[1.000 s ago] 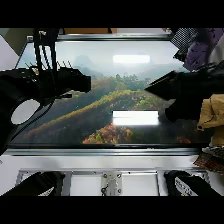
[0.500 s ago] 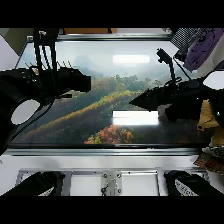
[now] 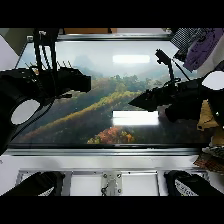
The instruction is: Fold the clothes and pants, and hang the long-sleeved shirts on hangers.
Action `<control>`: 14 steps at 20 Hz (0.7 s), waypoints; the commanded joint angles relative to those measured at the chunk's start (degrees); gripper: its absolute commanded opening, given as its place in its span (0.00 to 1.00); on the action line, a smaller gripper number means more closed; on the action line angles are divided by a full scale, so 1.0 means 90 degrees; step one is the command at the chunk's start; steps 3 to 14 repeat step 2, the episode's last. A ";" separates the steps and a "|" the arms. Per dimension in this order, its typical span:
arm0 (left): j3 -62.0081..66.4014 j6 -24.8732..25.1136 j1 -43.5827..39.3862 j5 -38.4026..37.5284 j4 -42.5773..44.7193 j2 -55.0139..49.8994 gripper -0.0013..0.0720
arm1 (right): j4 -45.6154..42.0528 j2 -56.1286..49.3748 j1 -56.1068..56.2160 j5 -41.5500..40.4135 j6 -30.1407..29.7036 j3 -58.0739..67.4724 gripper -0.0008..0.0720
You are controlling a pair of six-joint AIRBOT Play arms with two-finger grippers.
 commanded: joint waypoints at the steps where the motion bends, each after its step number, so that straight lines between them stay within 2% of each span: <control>1: -0.0002 0.0000 0.0005 0.0002 0.0002 0.0000 0.04 | 0.0002 -0.0005 0.0005 -0.0002 0.0000 -0.0002 0.04; 14: -0.0002 0.0000 0.0005 0.0002 0.0000 0.0000 0.04 | 0.0002 -0.0005 0.0005 -0.0002 0.0000 -0.0002 0.04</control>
